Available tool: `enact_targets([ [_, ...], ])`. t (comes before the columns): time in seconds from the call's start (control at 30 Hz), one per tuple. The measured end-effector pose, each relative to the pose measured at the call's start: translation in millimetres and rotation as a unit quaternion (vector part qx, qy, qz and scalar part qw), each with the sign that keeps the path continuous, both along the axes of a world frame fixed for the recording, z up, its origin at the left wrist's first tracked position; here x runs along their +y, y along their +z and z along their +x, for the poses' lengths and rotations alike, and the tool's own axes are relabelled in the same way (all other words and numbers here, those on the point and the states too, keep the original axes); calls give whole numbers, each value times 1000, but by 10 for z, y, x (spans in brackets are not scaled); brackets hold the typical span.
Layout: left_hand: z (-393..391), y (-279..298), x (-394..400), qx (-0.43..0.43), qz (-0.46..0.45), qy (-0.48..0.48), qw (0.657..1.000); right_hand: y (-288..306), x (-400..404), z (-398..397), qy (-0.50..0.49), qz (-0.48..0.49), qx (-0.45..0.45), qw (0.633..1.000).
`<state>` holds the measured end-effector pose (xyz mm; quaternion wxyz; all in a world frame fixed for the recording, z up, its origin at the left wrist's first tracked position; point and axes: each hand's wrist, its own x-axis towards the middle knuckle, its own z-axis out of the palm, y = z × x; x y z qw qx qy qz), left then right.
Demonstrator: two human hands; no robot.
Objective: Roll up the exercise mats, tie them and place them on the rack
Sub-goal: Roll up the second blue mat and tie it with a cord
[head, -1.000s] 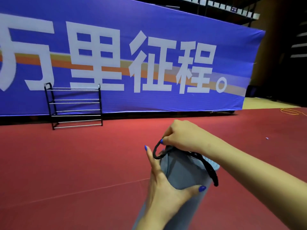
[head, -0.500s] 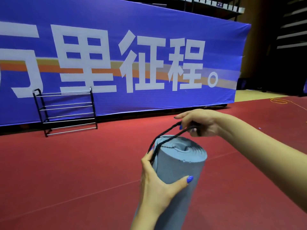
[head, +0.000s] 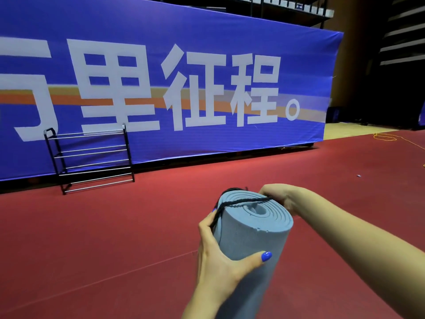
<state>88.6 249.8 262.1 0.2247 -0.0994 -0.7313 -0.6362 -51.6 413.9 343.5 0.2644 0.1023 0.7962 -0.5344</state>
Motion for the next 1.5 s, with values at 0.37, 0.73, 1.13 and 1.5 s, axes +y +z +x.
enact_targets([
  [0.37, -83, 39, -78, 11, 1, 12, 1000, -85, 318, 178, 123, -105, 24, 987],
  [0.73, -101, 18, -14, 13, -11, 20, 1000, -37, 324, 531, 62, -244, 226, 941],
  [1.13, -174, 3, -56, 34, 6, 66, 997, -67, 295, 783, 147, -51, 495, 855],
  [1.5, -275, -16, 0, 16, 14, 47, 999, -242, 181, 1068, -102, 144, 559, 810],
])
